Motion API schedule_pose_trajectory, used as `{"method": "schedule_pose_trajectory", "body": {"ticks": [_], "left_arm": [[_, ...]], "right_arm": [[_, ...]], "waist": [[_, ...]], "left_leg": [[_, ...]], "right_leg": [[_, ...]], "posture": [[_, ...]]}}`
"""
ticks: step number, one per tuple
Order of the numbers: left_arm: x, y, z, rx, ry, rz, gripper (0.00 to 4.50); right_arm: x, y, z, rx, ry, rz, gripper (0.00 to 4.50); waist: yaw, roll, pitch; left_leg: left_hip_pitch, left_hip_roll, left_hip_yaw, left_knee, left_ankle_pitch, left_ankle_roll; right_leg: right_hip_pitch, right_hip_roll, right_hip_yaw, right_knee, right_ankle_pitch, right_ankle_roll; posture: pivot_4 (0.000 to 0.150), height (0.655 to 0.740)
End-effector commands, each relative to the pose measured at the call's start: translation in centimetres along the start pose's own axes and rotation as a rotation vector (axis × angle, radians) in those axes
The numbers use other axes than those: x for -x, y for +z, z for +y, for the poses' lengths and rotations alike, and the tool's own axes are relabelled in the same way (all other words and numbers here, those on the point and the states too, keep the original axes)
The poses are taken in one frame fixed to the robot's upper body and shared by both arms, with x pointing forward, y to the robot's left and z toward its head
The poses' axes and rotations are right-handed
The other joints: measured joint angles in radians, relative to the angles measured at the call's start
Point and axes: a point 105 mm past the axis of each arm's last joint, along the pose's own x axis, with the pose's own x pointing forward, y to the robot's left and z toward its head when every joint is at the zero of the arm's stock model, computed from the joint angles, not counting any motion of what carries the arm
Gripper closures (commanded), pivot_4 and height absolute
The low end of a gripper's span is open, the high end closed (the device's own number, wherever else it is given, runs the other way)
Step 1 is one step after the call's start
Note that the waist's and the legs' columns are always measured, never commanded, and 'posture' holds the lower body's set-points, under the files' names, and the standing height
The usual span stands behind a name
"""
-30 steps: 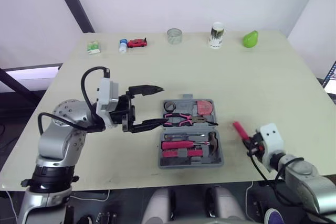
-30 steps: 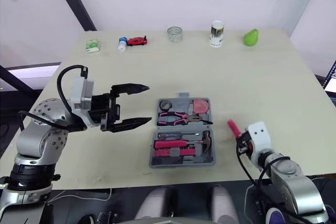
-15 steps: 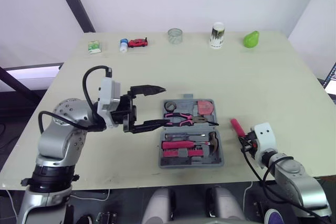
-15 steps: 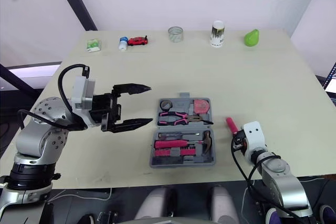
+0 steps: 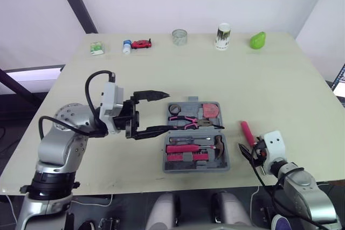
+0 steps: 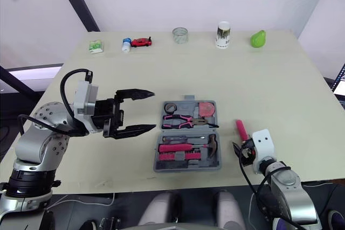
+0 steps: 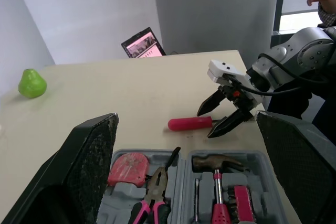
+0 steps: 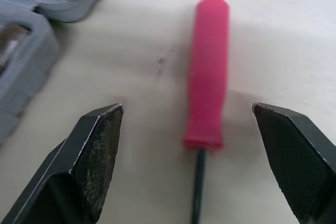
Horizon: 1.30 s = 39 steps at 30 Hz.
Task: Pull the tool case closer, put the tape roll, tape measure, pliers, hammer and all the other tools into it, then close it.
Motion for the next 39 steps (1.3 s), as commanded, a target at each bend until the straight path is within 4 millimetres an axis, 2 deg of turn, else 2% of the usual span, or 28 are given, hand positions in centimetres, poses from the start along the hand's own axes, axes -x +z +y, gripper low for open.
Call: {"method": "schedule_pose_trajectory", "body": {"ticks": [1,4,5,7,11,12,21,23,26,29,33,39], "left_arm": [[0.2,1.0,0.0,-0.047,-0.005,-0.005,0.00],[0.2,1.0,0.0,-0.048,-0.008,0.000,0.00],[0.3,1.0,0.0,-0.048,-0.008,0.000,0.00],[0.3,0.9,0.0,-0.046,-0.011,0.007,0.00],[0.5,0.8,-0.1,-0.043,-0.014,0.012,0.00],[0.5,0.8,-0.1,-0.042,-0.015,0.012,0.00],[0.6,0.8,-0.1,-0.033,-0.017,0.010,0.00],[0.8,0.8,-0.1,-0.030,-0.020,0.013,0.00],[1.4,0.6,-0.4,-0.018,-0.039,0.032,0.00],[2.5,0.1,-1.1,0.002,-0.072,0.069,0.00],[3.5,-0.8,-2.3,0.036,-0.116,0.102,0.00],[5.2,-1.4,-3.5,0.020,-0.184,0.157,0.00]], "right_arm": [[0.3,0.3,-0.5,-0.012,-0.038,-0.036,0.39],[0.3,0.1,-0.4,-0.040,-0.038,-0.046,0.39],[0.3,0.1,-0.4,-0.042,-0.038,-0.048,0.89],[0.4,-0.2,-0.3,-0.045,-0.031,-0.047,1.56],[0.5,-0.7,-0.5,-0.048,-0.042,-0.047,3.75],[0.4,-0.6,-0.5,-0.047,-0.044,-0.056,4.09],[0.6,0.0,-1.0,0.019,-0.039,-0.103,4.12],[0.9,0.5,-1.2,0.056,-0.016,-0.114,4.12],[1.5,2.3,-1.3,0.131,0.062,-0.143,4.12],[2.6,5.2,1.1,0.294,0.294,-0.182,4.12],[3.9,6.2,4.4,0.411,0.571,-0.135,4.12],[4.3,7.9,7.6,0.529,0.783,-0.118,4.12]], "waist": [[0.000,0.000,0.000],[0.000,0.000,0.000],[0.000,0.000,0.000],[0.000,0.000,0.000],[0.000,0.000,0.000],[0.000,0.000,0.000],[0.000,0.000,0.000],[0.000,0.000,0.000],[0.000,0.000,0.000],[-0.002,0.000,0.000],[0.000,0.001,0.001],[0.003,0.000,0.001]], "left_leg": [[0.000,0.000,0.000,0.000,0.000,0.000],[0.000,0.000,0.000,0.000,0.000,0.000],[0.000,0.000,0.000,0.000,0.000,0.000],[0.000,0.000,0.000,0.000,0.000,0.000],[0.000,0.000,0.000,0.000,0.000,0.000],[0.000,0.000,0.000,0.000,0.000,0.000],[0.000,0.000,0.000,0.000,0.000,0.000],[0.000,0.000,0.000,0.001,0.000,0.000],[0.000,0.000,0.000,0.001,0.000,0.000],[0.001,0.000,0.000,0.001,0.000,0.000],[0.001,0.001,-0.001,0.001,0.000,0.000],[0.001,0.001,-0.001,0.002,0.000,0.000]], "right_leg": [[0.000,0.000,0.000,0.000,0.000,0.000],[0.000,0.000,0.000,0.000,0.000,0.000],[0.000,0.000,0.000,0.000,0.000,0.000],[0.000,0.000,0.000,0.000,0.000,0.000],[0.000,0.000,0.000,0.000,0.000,0.000],[0.000,0.000,0.000,0.000,0.000,0.000],[0.000,0.000,0.000,0.000,0.000,0.000],[0.000,0.000,0.000,0.000,0.000,0.000],[0.000,0.000,0.000,0.001,0.000,0.000],[0.000,0.001,0.001,0.001,0.000,0.000],[0.001,0.001,0.000,0.000,0.000,0.000],[0.001,0.001,-0.001,0.000,0.000,0.000]], "posture": [[0.150,0.7400],[0.150,0.7400],[0.150,0.7400],[0.150,0.7400],[0.150,0.7400],[0.150,0.7400],[0.150,0.7400],[0.150,0.7400],[0.150,0.7400],[0.150,0.7400],[0.150,0.7400],[0.150,0.7400]]}}
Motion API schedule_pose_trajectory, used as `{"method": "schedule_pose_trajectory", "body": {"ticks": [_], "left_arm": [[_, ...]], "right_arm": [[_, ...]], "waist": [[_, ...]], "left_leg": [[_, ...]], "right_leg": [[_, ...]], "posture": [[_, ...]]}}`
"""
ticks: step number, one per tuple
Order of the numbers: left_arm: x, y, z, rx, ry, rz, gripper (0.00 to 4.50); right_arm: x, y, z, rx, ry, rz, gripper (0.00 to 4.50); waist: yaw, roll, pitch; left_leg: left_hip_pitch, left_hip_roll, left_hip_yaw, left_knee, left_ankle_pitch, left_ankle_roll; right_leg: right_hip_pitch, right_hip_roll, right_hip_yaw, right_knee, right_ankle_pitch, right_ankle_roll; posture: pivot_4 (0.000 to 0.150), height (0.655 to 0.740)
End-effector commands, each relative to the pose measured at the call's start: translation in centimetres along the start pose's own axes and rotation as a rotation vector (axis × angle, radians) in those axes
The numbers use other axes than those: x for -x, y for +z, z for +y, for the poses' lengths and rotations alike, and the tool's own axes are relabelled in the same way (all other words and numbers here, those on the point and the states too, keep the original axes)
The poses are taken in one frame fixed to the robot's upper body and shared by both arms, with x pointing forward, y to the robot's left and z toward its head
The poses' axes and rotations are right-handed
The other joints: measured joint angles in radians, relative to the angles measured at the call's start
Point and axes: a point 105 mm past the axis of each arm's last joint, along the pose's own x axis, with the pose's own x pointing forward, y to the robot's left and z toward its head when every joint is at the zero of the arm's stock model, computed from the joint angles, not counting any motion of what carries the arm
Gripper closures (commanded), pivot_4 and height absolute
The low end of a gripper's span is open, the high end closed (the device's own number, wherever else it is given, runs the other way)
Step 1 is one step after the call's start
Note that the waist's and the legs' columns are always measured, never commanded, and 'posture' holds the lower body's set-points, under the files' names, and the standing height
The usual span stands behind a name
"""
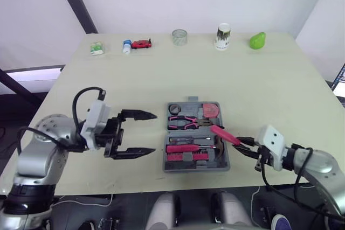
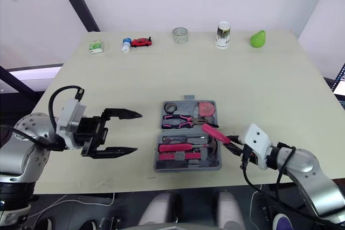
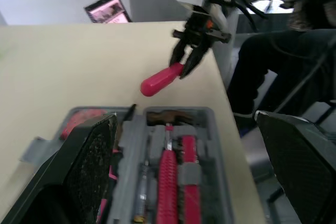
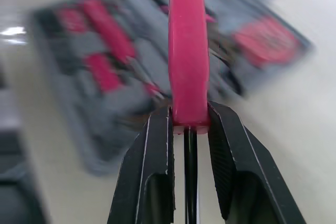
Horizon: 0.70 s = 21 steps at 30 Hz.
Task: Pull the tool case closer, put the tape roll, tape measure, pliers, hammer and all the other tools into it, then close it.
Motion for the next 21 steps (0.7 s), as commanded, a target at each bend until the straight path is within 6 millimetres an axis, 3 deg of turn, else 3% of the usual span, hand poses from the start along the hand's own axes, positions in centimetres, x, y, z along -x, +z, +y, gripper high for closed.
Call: {"method": "schedule_pose_trajectory", "body": {"ticks": [1,10,15,21], "left_arm": [[1.3,0.4,-0.5,-0.086,-0.041,0.047,0.00],[2.9,-0.6,-1.2,-0.047,-0.062,0.112,0.00],[3.3,-1.4,-1.9,-0.027,-0.063,0.134,0.00],[3.9,-2.2,-2.7,-0.020,-0.078,0.174,0.00]], "right_arm": [[-1.0,1.9,1.4,0.088,0.128,-0.021,4.12],[-5.0,4.0,3.1,0.309,0.355,0.023,4.12],[-6.7,2.9,3.3,0.311,0.366,0.181,4.12],[-7.2,2.1,3.3,0.286,0.359,0.314,4.12]], "waist": [[0.001,0.000,0.000],[-0.004,-0.001,0.001],[0.000,-0.001,0.001],[0.000,-0.001,0.001]], "left_leg": [[0.000,0.000,0.000,0.000,0.000,0.000],[0.000,0.000,0.000,0.000,0.000,0.000],[-0.002,0.000,0.000,0.000,0.000,0.000],[-0.002,0.000,0.000,0.000,0.000,0.000]], "right_leg": [[0.000,0.000,0.000,0.000,0.000,0.000],[-0.001,0.000,0.000,0.000,0.000,0.000],[-0.001,-0.001,-0.001,0.000,0.000,0.000],[-0.002,-0.002,-0.001,0.000,0.000,0.000]], "posture": [[0.150,0.7400],[0.150,0.7400],[0.150,0.7400],[0.150,0.7400]]}}
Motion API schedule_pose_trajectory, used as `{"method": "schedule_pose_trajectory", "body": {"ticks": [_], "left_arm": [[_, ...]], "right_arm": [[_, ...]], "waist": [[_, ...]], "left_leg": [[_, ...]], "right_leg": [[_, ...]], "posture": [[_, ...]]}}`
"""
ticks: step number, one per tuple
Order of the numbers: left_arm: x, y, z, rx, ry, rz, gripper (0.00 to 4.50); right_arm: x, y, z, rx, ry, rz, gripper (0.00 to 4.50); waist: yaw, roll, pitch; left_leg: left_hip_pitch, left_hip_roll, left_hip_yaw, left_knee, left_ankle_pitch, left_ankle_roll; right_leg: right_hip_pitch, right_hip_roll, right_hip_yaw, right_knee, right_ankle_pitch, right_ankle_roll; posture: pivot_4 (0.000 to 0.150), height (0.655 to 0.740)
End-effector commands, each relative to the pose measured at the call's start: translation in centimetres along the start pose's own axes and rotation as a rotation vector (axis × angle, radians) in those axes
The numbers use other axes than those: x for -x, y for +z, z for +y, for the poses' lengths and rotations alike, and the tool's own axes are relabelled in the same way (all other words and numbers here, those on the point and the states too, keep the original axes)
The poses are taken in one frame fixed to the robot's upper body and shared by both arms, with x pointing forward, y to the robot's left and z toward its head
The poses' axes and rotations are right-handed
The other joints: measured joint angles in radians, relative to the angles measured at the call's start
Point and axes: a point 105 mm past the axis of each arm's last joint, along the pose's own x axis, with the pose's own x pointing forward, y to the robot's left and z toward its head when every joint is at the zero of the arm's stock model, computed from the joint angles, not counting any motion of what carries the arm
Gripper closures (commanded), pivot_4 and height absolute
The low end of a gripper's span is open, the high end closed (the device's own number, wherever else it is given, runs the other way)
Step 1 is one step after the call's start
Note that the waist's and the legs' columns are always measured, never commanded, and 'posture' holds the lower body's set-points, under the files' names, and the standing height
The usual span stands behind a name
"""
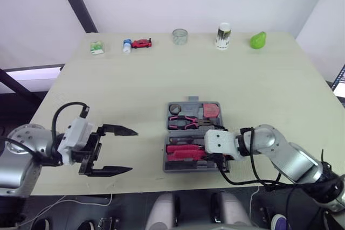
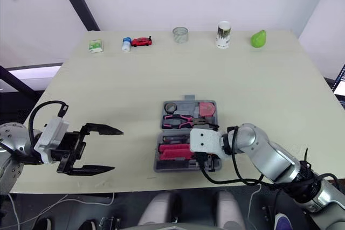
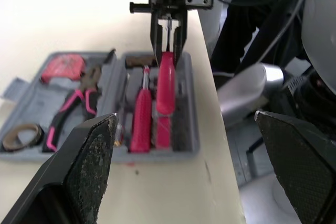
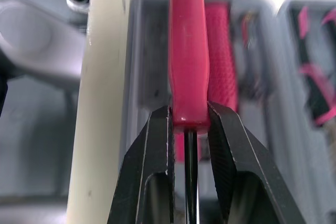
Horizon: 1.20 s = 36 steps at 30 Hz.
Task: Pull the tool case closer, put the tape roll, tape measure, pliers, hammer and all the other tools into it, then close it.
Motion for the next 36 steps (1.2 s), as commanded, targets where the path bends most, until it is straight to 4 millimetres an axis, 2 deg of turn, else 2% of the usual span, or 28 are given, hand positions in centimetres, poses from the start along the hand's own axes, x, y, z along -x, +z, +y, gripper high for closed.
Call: {"method": "schedule_pose_trajectory", "body": {"ticks": [1,6,20,30,36], "left_arm": [[0.3,0.4,-0.6,-0.044,-0.062,0.015,0.00],[0.5,0.1,-0.8,-0.052,-0.070,0.034,0.00],[0.6,0.0,-1.4,-0.059,-0.069,0.029,0.00],[0.4,-0.1,-1.3,-0.063,-0.060,0.019,0.00],[0.3,-0.1,-1.3,-0.063,-0.054,0.013,0.00]], "right_arm": [[0.1,0.7,-0.2,0.041,-0.019,0.026,4.12],[-0.7,1.5,0.8,0.063,0.051,0.025,4.12],[-3.3,1.8,0.3,0.058,0.056,0.068,4.12],[-4.0,2.9,0.4,0.054,0.067,0.057,4.12],[-4.0,2.5,0.5,0.046,0.075,0.068,4.12]], "waist": [[-0.001,0.000,0.000],[-0.004,0.000,0.000],[-0.004,0.000,0.000],[-0.005,0.000,0.000],[-0.007,0.000,0.000]], "left_leg": [[0.000,0.000,0.000,0.000,0.000,0.000],[0.000,0.000,0.000,0.000,0.000,0.000],[0.000,0.000,0.000,0.000,0.000,0.000],[0.000,0.000,0.000,0.000,0.000,0.000],[0.000,0.000,0.000,0.000,0.000,0.000]], "right_leg": [[0.000,0.000,0.000,0.000,0.000,0.000],[0.000,0.000,0.000,0.000,0.000,0.000],[0.000,0.001,0.000,0.000,0.000,0.000],[0.000,0.001,0.000,0.000,0.000,0.000],[0.000,0.001,-0.001,0.001,0.000,0.000]], "posture": [[0.150,0.7400],[0.150,0.7400],[0.150,0.7400],[0.150,0.7400],[0.150,0.7400]]}}
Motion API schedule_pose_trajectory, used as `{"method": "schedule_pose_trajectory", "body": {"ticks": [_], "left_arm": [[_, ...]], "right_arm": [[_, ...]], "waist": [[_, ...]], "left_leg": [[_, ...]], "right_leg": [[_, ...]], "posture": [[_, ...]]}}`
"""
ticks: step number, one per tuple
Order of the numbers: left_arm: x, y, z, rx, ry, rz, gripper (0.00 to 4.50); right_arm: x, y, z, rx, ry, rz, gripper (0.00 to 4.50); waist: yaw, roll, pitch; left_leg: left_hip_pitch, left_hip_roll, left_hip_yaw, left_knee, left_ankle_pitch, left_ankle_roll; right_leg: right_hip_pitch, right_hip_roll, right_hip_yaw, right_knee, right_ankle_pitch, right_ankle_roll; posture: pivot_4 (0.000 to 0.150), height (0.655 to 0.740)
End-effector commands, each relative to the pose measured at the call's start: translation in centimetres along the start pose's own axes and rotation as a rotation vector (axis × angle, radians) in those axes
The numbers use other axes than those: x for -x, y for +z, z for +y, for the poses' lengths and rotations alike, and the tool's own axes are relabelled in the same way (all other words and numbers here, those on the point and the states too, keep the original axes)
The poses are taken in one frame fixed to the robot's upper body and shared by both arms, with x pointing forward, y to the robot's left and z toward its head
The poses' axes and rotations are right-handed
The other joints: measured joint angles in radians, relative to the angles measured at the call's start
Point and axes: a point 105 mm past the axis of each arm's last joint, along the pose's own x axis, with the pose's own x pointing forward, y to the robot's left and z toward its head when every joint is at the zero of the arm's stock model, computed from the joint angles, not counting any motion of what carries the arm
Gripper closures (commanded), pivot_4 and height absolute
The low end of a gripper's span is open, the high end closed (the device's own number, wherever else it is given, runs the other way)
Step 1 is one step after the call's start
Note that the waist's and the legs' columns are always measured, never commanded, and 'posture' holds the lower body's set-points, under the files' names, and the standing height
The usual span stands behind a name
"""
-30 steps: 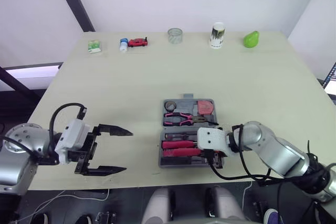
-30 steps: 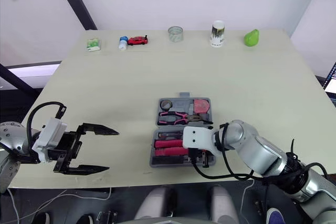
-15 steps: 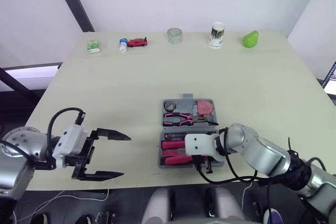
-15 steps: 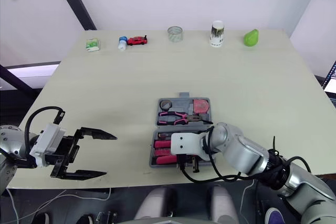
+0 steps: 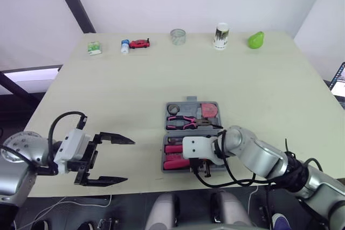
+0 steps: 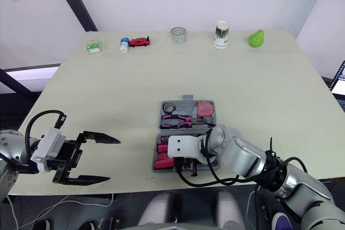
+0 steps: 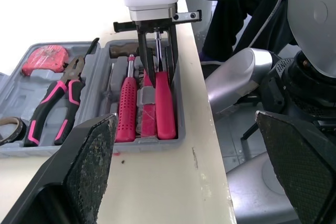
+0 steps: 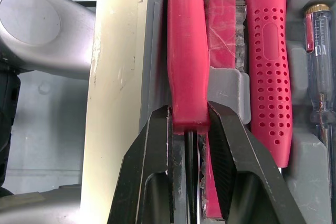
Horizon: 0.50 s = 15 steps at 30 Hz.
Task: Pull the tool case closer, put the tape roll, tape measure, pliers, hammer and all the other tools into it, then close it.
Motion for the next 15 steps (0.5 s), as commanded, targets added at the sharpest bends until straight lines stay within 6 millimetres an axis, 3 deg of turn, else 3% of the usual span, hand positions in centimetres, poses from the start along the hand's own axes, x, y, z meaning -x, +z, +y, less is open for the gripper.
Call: {"method": "schedule_pose_trajectory", "body": {"ticks": [1,4,12,14,15], "left_arm": [[0.3,0.6,-0.2,-0.039,-0.033,0.000,0.00],[0.3,0.6,-0.1,-0.039,-0.029,-0.001,0.00],[0.3,0.6,0.2,-0.041,-0.025,-0.002,0.00],[0.3,0.6,0.2,-0.042,-0.025,-0.003,0.00],[0.3,0.6,0.2,-0.043,-0.025,-0.004,0.00]], "right_arm": [[0.3,0.4,-0.1,0.024,-0.009,-0.008,3.10],[0.4,0.3,-0.1,0.027,-0.003,-0.010,1.81],[1.1,2.2,-0.6,-0.019,-0.001,-0.151,1.81],[1.3,2.9,-1.0,-0.011,-0.018,-0.227,1.81],[1.8,4.0,-0.8,0.003,-0.006,-0.349,2.05]], "waist": [[0.001,0.000,0.000],[0.001,0.000,0.000],[0.002,0.000,0.000],[0.002,0.000,0.000],[0.002,0.000,0.000]], "left_leg": [[0.000,0.000,0.000,0.000,0.000,0.000],[0.000,0.000,0.000,0.000,0.000,0.000],[0.000,0.000,0.000,0.000,0.000,0.000],[0.000,0.000,0.000,0.000,0.000,0.000],[0.000,0.000,0.000,0.000,0.000,0.000]], "right_leg": [[0.000,0.000,0.000,0.000,0.000,0.000],[0.000,0.000,0.000,0.000,0.000,0.000],[0.000,0.000,0.000,0.000,0.000,0.000],[0.000,0.000,0.000,0.000,0.000,0.000],[0.000,0.000,0.000,0.000,0.000,0.000]], "posture": [[0.150,0.7400],[0.150,0.7400],[0.150,0.7400],[0.150,0.7400],[0.150,0.7400]]}}
